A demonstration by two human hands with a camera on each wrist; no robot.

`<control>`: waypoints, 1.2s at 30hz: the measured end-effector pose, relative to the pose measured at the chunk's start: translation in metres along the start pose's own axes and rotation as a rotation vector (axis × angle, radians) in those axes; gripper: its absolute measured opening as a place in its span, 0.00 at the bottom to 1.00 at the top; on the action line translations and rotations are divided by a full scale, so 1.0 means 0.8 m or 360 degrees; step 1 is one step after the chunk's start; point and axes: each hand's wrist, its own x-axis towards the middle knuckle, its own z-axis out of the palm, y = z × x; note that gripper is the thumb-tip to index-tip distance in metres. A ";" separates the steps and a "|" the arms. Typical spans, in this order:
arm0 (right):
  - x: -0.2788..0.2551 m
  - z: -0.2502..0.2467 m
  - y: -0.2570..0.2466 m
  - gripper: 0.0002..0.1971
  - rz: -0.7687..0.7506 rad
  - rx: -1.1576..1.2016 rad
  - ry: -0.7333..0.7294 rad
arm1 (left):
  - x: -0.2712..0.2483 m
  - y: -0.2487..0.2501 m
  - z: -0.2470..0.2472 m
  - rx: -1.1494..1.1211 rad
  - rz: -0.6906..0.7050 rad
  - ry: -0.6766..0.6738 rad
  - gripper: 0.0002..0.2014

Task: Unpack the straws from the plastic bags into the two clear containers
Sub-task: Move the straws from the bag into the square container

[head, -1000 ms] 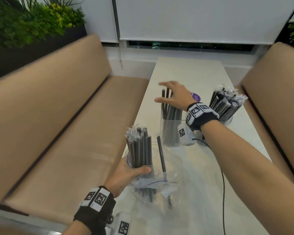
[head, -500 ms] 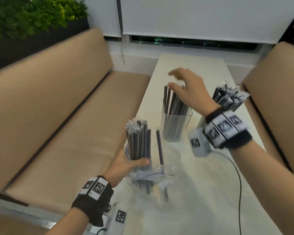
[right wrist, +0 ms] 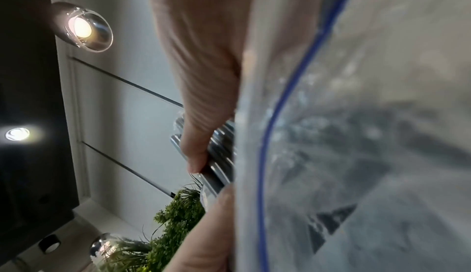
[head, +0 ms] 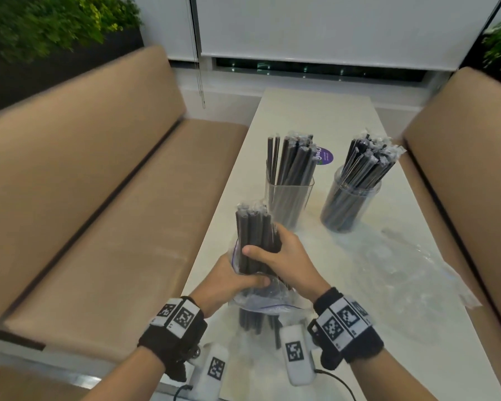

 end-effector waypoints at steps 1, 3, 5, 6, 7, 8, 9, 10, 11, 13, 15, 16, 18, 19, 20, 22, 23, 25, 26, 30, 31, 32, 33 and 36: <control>-0.001 -0.002 0.001 0.21 -0.0009 -0.0013 0.0017 | -0.001 -0.001 0.002 0.0000 -0.0009 -0.0012 0.29; -0.001 -0.005 -0.003 0.13 -0.0066 -0.0017 0.0111 | -0.002 0.002 0.006 0.0003 -0.0006 -0.0028 0.28; 0.000 -0.010 -0.009 0.07 -0.0142 -0.0006 0.0165 | -0.003 0.008 0.009 0.0000 0.0023 -0.0031 0.26; 0.002 -0.014 -0.014 0.06 -0.0169 -0.0002 0.0172 | -0.003 0.012 0.010 -0.0008 0.0041 -0.0022 0.25; 0.004 -0.018 -0.021 0.06 -0.0193 0.0003 0.0172 | -0.003 0.017 0.011 -0.0016 0.0063 -0.0011 0.25; 0.006 -0.022 -0.028 0.07 -0.0216 0.0005 0.0172 | -0.002 0.022 0.011 -0.0025 0.0090 -0.0002 0.24; 0.009 -0.028 -0.036 0.08 -0.0241 0.0011 0.0170 | 0.000 0.028 0.011 -0.0034 0.0119 0.0004 0.24; 0.012 -0.033 -0.045 0.08 -0.0263 0.0022 0.0165 | 0.002 0.034 0.012 -0.0044 0.0153 0.0007 0.24; 0.015 -0.040 -0.053 0.08 -0.0286 0.0042 0.0159 | 0.004 0.039 0.011 -0.0054 0.0193 0.0003 0.25; 0.021 -0.051 -0.069 0.08 -0.0326 0.0113 0.0162 | 0.008 0.047 0.010 -0.0078 0.0275 -0.0011 0.27; 0.027 -0.063 -0.082 0.07 -0.0341 0.0178 0.0210 | 0.011 0.051 0.007 -0.0088 0.0319 -0.0015 0.26; 0.031 -0.068 -0.088 0.07 -0.0342 0.0208 0.0242 | 0.012 0.050 0.005 -0.0084 0.0322 -0.0008 0.23; 0.036 -0.078 -0.100 0.07 -0.0342 0.0262 0.0290 | 0.014 0.050 0.001 -0.0085 0.0316 0.0021 0.17; 0.039 -0.082 -0.106 0.07 -0.0346 0.0289 0.0314 | 0.015 0.049 0.000 -0.0095 0.0320 0.0038 0.17; 0.042 -0.086 -0.110 0.07 -0.0349 0.0320 0.0344 | 0.016 0.048 -0.001 -0.0102 0.0322 0.0059 0.17; 0.046 -0.093 -0.117 0.06 -0.0364 0.0395 0.0400 | 0.018 0.048 -0.003 -0.0114 0.0328 0.0078 0.17; 0.047 -0.094 -0.118 0.06 -0.0366 0.0425 0.0411 | 0.018 0.049 -0.004 -0.0122 0.0334 0.0073 0.16; 0.049 -0.090 -0.115 0.07 -0.0343 0.0418 0.0392 | 0.021 0.051 -0.003 -0.0121 0.0323 0.0057 0.16; 0.049 -0.085 -0.111 0.08 -0.0326 0.0391 0.0371 | 0.022 0.053 -0.002 -0.0113 0.0321 0.0049 0.16; 0.046 -0.066 -0.097 0.10 -0.0304 0.0347 0.0296 | 0.024 0.061 0.003 -0.0077 0.0323 0.0000 0.17; 0.045 -0.064 -0.095 0.10 -0.0308 0.0345 0.0278 | 0.024 0.063 0.004 -0.0067 0.0327 0.0002 0.16; 0.045 -0.062 -0.094 0.10 -0.0308 0.0340 0.0256 | 0.024 0.064 0.004 -0.0061 0.0334 0.0008 0.16; 0.045 -0.062 -0.095 0.10 -0.0307 0.0332 0.0239 | 0.025 0.065 0.004 -0.0060 0.0343 0.0022 0.16; 0.046 -0.068 -0.106 0.09 -0.0325 0.0322 0.0245 | 0.028 0.064 0.004 -0.0073 0.0380 0.0091 0.15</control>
